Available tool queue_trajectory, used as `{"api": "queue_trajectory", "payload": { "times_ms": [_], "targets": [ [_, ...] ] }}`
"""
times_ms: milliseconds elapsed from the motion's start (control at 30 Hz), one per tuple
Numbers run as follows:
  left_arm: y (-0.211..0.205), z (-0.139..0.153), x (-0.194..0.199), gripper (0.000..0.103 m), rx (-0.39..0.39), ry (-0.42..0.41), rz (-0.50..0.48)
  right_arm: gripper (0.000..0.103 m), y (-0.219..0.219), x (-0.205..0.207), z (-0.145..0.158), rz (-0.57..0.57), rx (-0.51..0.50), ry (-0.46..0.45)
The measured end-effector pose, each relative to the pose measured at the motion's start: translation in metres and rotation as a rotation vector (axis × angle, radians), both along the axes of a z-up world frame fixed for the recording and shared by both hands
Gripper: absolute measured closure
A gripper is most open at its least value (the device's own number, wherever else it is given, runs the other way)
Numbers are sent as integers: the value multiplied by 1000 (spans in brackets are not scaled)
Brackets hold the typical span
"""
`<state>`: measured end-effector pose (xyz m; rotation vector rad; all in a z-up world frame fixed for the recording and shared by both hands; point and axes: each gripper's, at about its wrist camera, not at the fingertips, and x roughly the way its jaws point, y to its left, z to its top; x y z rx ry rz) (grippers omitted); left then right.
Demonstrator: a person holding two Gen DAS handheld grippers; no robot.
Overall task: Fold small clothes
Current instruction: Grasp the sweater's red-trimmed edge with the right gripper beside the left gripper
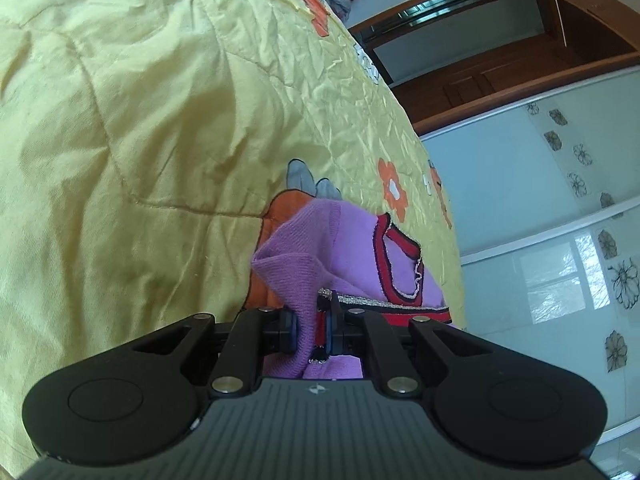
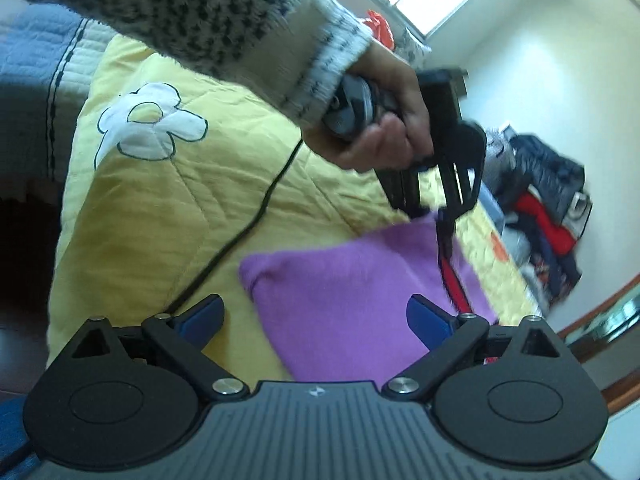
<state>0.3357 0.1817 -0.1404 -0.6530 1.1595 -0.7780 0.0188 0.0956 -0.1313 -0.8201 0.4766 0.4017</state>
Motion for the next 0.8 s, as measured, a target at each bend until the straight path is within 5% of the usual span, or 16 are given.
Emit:
{"api": "queue_trajectory", "payload": {
  "times_ms": [67, 167, 333, 600, 800],
  "targets": [
    [4, -3, 0, 91, -15, 15, 11, 30, 7, 7, 1, 10, 0, 23],
    [9, -10, 1, 91, -50, 45, 32, 85, 15, 14, -5, -13, -47, 33],
    [21, -23, -2, 91, -167, 100, 91, 90, -6, 19, 15, -57, 117, 49],
    [13, 3, -13, 92, -288, 106, 194, 91, -108, 57, 67, -218, 799, 318],
    [-30, 31, -19, 92, -384, 84, 172, 92, -200, 69, 54, -266, 1319, 536]
  ]
}}
